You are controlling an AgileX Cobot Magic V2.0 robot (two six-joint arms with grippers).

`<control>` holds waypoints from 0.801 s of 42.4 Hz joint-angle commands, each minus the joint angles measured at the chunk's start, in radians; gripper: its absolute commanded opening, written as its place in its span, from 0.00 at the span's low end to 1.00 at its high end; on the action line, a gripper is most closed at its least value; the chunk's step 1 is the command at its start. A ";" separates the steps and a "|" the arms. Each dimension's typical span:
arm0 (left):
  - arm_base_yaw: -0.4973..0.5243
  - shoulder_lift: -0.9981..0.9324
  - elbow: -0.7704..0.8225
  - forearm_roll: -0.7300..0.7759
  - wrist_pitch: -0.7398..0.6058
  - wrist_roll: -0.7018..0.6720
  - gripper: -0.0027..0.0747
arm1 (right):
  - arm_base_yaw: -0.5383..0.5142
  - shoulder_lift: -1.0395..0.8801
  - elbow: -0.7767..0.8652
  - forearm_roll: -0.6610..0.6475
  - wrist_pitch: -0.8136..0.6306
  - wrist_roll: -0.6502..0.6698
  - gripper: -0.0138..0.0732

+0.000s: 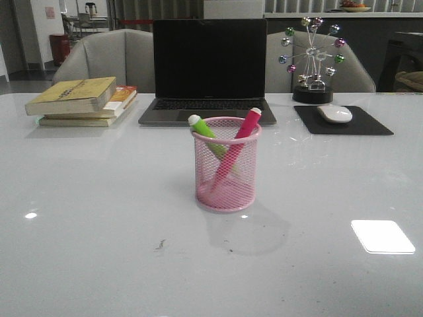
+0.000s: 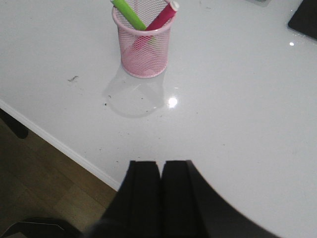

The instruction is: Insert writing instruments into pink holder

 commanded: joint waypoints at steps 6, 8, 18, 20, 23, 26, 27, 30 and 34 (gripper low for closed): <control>-0.007 -0.020 -0.002 -0.009 -0.091 -0.003 0.15 | -0.008 0.003 -0.028 -0.016 -0.073 -0.002 0.22; -0.007 -0.020 -0.002 -0.009 -0.091 -0.003 0.15 | -0.008 0.003 -0.028 -0.016 -0.073 -0.002 0.22; -0.007 -0.020 -0.002 -0.009 -0.091 -0.003 0.15 | -0.077 -0.059 0.025 -0.023 -0.114 -0.002 0.22; -0.007 -0.020 -0.002 -0.009 -0.091 -0.003 0.15 | -0.124 -0.097 0.058 -0.023 -0.149 -0.005 0.22; -0.007 -0.020 -0.002 -0.009 -0.091 -0.003 0.15 | -0.188 -0.176 0.131 -0.021 -0.237 -0.026 0.22; -0.007 -0.020 -0.002 -0.009 -0.091 -0.003 0.15 | -0.255 -0.259 0.204 -0.010 -0.320 -0.030 0.22; -0.007 -0.020 -0.002 -0.009 -0.091 -0.003 0.15 | -0.283 -0.284 0.227 -0.008 -0.343 -0.030 0.22; -0.007 -0.020 -0.002 -0.009 -0.091 -0.003 0.15 | -0.353 -0.369 0.301 -0.004 -0.414 -0.030 0.22; -0.007 -0.020 -0.002 -0.009 -0.091 -0.003 0.15 | -0.445 -0.467 0.397 0.002 -0.494 -0.029 0.22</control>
